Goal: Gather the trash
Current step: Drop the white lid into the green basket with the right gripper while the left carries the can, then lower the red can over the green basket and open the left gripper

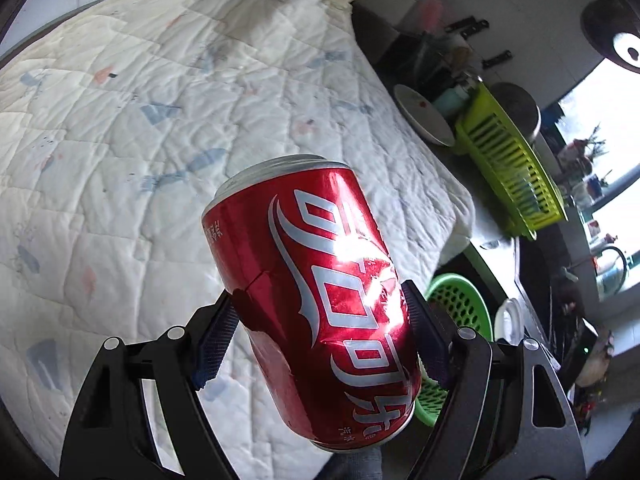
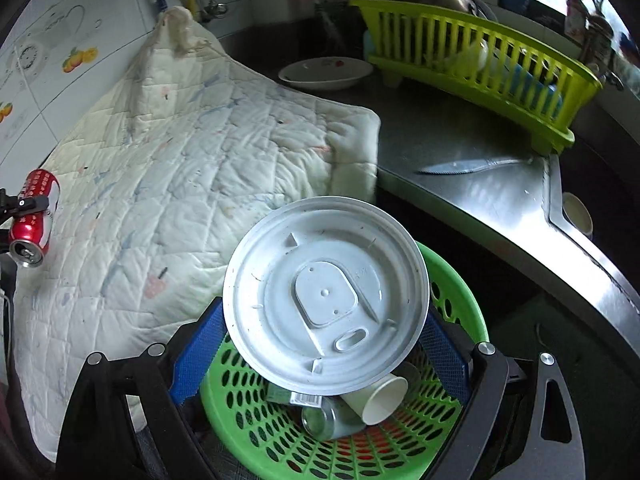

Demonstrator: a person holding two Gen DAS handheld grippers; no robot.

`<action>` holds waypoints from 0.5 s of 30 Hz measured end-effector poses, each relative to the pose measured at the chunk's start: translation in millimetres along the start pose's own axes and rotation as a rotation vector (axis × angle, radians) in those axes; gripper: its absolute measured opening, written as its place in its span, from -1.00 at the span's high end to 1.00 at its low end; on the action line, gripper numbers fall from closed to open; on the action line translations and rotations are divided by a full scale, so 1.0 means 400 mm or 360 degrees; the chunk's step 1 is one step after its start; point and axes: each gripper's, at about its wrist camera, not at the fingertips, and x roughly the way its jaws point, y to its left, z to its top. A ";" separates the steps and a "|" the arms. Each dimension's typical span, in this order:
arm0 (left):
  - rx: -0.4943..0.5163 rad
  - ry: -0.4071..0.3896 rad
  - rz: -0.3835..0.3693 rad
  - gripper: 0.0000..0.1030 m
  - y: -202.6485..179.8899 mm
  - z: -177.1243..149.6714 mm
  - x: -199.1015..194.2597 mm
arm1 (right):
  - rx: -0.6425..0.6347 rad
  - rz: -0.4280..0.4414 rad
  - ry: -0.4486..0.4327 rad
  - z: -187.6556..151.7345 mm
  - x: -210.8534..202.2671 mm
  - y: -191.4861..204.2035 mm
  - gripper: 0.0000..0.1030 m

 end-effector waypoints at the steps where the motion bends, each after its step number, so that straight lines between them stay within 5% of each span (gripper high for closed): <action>1: 0.0029 0.0017 -0.0019 -0.50 -0.028 -0.011 0.008 | 0.0023 -0.0007 0.0008 -0.010 0.004 -0.020 -0.72; 15: 0.0372 0.0223 -0.0087 -0.50 -0.301 -0.136 0.166 | 0.0274 0.0028 -0.0038 -0.081 -0.007 -0.170 -0.79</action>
